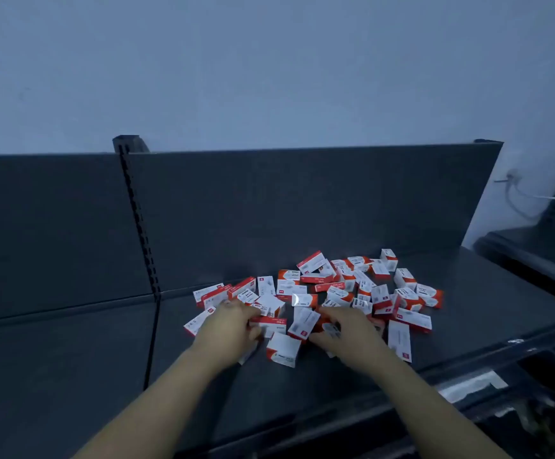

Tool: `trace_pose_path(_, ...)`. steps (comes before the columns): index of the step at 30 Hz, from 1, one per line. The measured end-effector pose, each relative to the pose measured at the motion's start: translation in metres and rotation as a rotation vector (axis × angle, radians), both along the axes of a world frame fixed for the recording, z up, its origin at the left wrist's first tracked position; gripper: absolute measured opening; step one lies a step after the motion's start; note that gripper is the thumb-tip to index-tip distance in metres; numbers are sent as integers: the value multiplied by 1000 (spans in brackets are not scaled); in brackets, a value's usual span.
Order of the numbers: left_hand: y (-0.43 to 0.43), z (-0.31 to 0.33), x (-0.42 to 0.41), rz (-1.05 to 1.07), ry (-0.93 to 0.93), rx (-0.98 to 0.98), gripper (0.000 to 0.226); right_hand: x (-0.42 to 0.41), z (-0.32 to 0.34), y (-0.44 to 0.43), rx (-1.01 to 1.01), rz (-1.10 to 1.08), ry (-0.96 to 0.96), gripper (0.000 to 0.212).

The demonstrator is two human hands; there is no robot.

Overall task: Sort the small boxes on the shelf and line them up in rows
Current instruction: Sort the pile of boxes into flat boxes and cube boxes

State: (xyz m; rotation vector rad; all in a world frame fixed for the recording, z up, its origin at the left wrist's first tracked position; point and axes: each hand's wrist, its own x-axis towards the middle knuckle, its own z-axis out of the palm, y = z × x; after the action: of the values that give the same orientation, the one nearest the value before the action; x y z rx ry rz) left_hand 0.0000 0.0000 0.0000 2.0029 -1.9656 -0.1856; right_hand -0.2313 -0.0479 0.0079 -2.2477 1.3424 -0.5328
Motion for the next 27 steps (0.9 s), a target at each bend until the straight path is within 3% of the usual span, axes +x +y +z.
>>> trace_pose_path(5,-22,-7,-11,65,-33,113,42,4,-8,-20,-13,-2,185,46)
trace_pose_path(9,-29,-8,-13,56,-63,56,37,10,-17,-31,12,-5,294,77)
trace_pose_path(15,-30,-8,-17,-8,-96,52,31,20,-16,-40,63,-2,367,84)
trace_pose_path(18,-30,-6,-18,14,-36,76,26,18,-18,-43,75,8,260,78)
trace_pose_path(21,-26,2,-16,92,180,56,10,15,-20,-44,110,-3,43,70)
trace_pose_path(27,-3,19,-3,223,484,-138,9,26,-2,-42,216,30,-320,75)
